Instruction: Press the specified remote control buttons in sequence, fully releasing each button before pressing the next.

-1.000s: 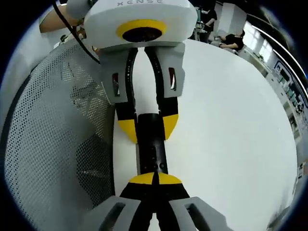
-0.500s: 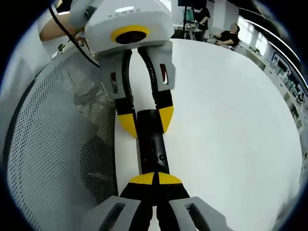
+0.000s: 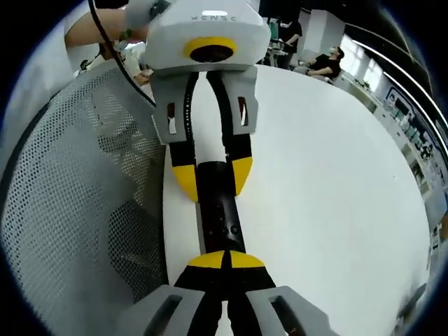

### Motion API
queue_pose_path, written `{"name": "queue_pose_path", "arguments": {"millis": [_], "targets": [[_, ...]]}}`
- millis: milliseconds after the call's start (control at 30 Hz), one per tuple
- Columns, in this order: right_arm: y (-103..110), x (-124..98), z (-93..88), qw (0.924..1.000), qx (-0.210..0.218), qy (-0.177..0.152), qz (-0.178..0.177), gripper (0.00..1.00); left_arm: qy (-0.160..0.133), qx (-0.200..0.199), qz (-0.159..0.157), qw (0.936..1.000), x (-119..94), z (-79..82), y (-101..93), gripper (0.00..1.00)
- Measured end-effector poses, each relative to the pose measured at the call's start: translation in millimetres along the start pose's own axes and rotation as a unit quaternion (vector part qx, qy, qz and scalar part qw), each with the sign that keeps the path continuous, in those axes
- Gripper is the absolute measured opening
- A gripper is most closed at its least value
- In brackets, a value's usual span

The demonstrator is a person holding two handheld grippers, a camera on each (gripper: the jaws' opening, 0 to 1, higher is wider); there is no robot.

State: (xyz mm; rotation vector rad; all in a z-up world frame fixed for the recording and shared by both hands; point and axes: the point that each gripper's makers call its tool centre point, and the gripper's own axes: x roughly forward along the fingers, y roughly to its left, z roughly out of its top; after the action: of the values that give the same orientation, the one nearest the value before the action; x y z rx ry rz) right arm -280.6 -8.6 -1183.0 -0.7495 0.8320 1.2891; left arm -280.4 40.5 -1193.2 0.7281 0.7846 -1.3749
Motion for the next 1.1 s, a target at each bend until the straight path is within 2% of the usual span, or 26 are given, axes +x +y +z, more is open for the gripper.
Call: {"name": "queue_pose_path", "arguments": {"millis": [233, 400, 567, 733, 867, 967, 1067, 1100], "targets": [[2, -4, -5.8, 0.9999, -0.006, 0.009, 0.01, 0.0, -0.001, 0.0, -0.001, 1.0, 0, 0.1, -0.3, 0.23], [2, -6, -11.0, 0.9999, 0.001, 0.011, 0.003, 0.0, -0.001, -0.002, 0.0, 1.0, 0, 0.0, 0.0, 0.23], [0, -4, -8.5, 0.9999, 0.008, 0.011, -0.002, 0.0, 0.0, 0.001, -0.001, 1.0, 0, 0.0, 0.0, 0.23], [-1, -3, -8.0, 0.9997, 0.019, -0.008, -0.012, 0.0, -0.001, -0.001, 0.0, 1.0, 0, -0.1, 0.4, 0.23], [-2, -4, -7.5, 0.9988, 0.042, -0.024, -0.012, 0.0, 0.002, -0.001, 0.0, 1.0, 1, 0.0, 0.4, 0.23], [-2, -5, -6.5, 0.9957, 0.074, -0.056, -0.01, 0.0, 0.001, -0.002, 0.0, 1.0, 0, 0.1, 0.6, 0.23], [-2, -6, -6.9, 0.9931, 0.094, -0.069, -0.014, 0.0, 0.0, -0.006, 0.002, 1.0, 1, 0.2, 0.7, 0.23], [-1, -6, -6.6, 0.9939, 0.086, -0.067, -0.014, 0.0, 0.001, -0.005, 0.002, 1.0, 1, 0.2, 0.6, 0.23]]}}
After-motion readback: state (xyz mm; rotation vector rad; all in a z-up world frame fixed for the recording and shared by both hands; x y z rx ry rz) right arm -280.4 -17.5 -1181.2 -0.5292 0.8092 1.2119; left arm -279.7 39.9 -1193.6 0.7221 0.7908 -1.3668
